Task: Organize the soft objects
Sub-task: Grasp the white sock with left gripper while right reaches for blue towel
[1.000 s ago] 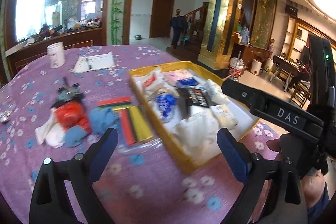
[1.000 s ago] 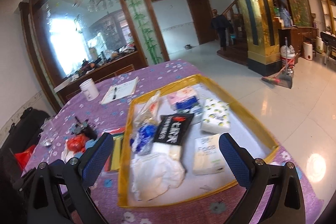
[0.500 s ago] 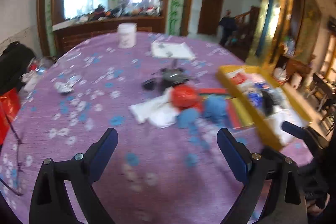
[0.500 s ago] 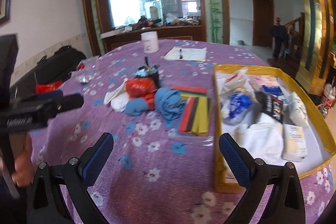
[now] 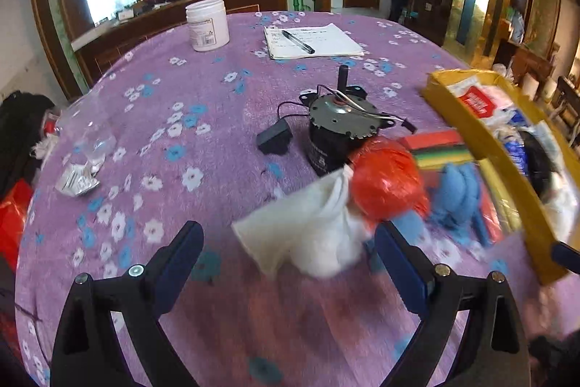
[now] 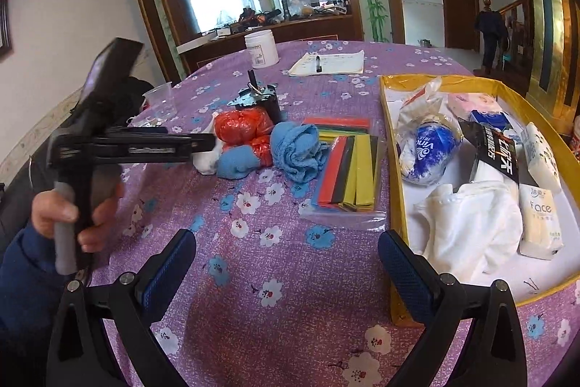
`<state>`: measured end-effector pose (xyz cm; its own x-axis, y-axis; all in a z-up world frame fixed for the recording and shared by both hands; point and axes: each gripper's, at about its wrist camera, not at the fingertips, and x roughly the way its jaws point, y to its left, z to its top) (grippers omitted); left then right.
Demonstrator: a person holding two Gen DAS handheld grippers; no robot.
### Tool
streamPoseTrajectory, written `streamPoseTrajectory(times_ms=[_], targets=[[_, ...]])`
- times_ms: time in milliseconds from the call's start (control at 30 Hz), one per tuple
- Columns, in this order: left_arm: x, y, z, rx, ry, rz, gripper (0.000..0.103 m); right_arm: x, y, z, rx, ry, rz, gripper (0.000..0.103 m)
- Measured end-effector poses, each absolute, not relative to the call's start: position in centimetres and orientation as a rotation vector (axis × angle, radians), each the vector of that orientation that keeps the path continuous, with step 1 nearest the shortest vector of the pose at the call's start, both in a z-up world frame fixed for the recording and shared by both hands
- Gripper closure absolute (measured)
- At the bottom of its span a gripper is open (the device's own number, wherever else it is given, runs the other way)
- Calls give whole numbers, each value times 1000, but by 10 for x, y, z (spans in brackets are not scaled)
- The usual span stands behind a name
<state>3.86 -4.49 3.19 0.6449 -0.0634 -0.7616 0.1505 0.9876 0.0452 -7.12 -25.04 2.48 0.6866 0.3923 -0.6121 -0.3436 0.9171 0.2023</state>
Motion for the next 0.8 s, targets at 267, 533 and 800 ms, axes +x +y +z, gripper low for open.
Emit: streamPoseTrajectory(times_ms=[267,533,800], targets=[[32,-32,15,21,942,-117,91,-72,-252,26,84,699,415,1],[-54,-14,17,-106,904,-165,91,-74,-247,29,54,689,398,1],[-51,-25,12,-43,908,-141,91,-36,-225,57,-34,697,308,2]])
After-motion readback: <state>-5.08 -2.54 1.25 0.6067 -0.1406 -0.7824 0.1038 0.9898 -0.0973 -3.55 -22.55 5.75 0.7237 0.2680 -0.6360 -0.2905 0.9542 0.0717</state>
